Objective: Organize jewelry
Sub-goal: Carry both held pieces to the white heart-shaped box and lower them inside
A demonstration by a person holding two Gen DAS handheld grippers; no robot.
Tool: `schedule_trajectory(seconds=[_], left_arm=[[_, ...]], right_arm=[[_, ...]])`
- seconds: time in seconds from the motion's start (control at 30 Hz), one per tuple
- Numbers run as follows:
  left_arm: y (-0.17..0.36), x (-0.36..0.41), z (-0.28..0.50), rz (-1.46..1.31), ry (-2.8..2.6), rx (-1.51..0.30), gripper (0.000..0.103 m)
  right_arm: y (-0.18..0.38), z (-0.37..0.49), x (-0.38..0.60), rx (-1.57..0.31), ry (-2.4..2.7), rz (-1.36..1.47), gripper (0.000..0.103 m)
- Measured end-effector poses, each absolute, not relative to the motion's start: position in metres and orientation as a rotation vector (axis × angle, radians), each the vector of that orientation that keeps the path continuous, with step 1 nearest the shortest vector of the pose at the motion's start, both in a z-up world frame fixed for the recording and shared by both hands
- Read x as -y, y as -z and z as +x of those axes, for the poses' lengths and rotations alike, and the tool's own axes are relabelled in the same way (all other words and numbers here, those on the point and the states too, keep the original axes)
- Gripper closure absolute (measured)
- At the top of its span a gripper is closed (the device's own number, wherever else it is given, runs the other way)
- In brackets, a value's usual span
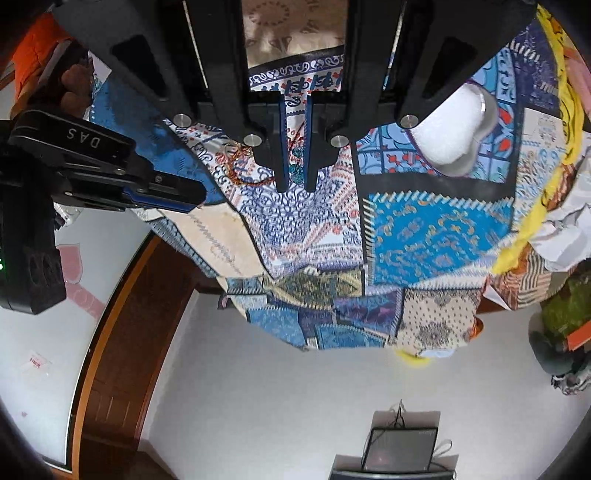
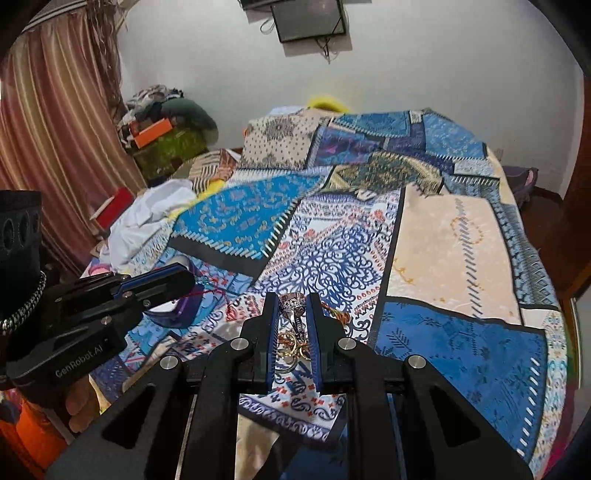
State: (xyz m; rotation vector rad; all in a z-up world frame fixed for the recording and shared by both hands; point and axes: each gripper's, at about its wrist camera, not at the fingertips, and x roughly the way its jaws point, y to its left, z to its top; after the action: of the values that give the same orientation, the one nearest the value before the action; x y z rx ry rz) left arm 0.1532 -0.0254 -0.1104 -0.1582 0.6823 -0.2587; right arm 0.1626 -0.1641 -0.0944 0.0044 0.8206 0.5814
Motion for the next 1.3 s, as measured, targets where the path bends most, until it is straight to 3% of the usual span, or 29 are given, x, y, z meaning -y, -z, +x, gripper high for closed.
schedule_trajectory(seconds=[0.57,1.3], left_arm=[[0.058,-0.021,0.104,-0.148,0.181,-0.531,0.097],[0.095,-0.099,0.108,-0.193,0.066,-0.599,0.097]], right_arm=[[0.045,0.12,0.129,-0.682,-0.61,-0.01,0.09],[0.084,0.135,0.027,-0.774,-0.767,-0.086,0.09]])
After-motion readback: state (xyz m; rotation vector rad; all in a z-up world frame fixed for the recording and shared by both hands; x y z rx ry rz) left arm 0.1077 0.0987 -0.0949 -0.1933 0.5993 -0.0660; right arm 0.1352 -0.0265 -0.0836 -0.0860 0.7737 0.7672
